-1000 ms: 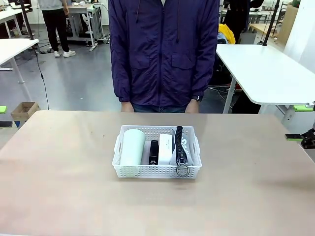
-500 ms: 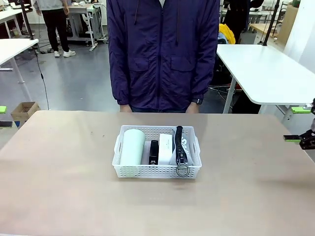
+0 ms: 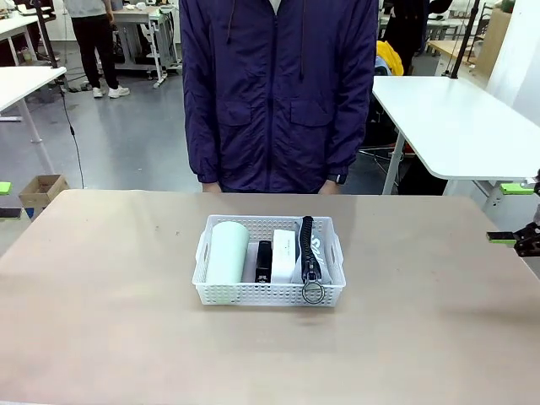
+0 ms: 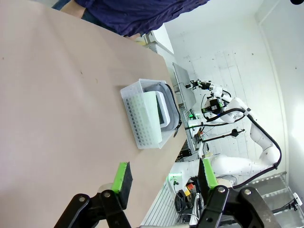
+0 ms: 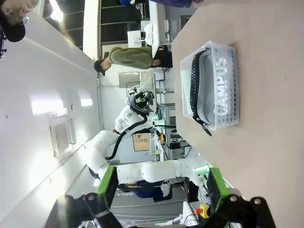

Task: Efficiently arrange items inside the basket to fit them all.
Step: Pick up the Reusable plastic cup and place it inside the Organizing basket.

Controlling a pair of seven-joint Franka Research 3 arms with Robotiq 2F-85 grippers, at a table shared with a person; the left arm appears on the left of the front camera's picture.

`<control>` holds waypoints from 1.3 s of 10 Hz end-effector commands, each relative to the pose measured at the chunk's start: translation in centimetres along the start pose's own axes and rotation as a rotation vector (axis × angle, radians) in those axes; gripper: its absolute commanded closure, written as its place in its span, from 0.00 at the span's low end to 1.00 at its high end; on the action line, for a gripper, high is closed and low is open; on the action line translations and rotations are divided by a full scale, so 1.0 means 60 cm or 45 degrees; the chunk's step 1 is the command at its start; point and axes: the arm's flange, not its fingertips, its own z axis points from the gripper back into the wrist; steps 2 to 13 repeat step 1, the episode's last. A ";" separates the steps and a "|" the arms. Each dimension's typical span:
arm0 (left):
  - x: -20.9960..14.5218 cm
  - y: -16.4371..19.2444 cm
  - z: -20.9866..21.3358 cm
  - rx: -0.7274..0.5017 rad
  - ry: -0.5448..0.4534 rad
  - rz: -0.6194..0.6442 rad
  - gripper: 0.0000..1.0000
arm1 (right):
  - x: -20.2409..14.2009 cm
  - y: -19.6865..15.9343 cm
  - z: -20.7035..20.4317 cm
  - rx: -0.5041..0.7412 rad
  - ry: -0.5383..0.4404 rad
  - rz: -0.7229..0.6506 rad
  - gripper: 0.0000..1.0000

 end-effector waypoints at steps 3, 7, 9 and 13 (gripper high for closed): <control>-0.002 -0.002 -0.003 0.002 0.003 -0.009 0.26 | -0.004 0.007 0.002 0.015 -0.001 -0.027 0.00; -0.002 -0.002 -0.003 0.002 0.003 -0.009 0.26 | -0.004 0.007 0.002 0.015 -0.001 -0.027 0.00; -0.002 -0.002 -0.003 0.002 0.003 -0.009 0.26 | -0.004 0.007 0.002 0.015 -0.001 -0.027 0.00; -0.002 -0.002 -0.003 0.002 0.003 -0.009 0.26 | -0.004 0.007 0.002 0.015 -0.001 -0.027 0.00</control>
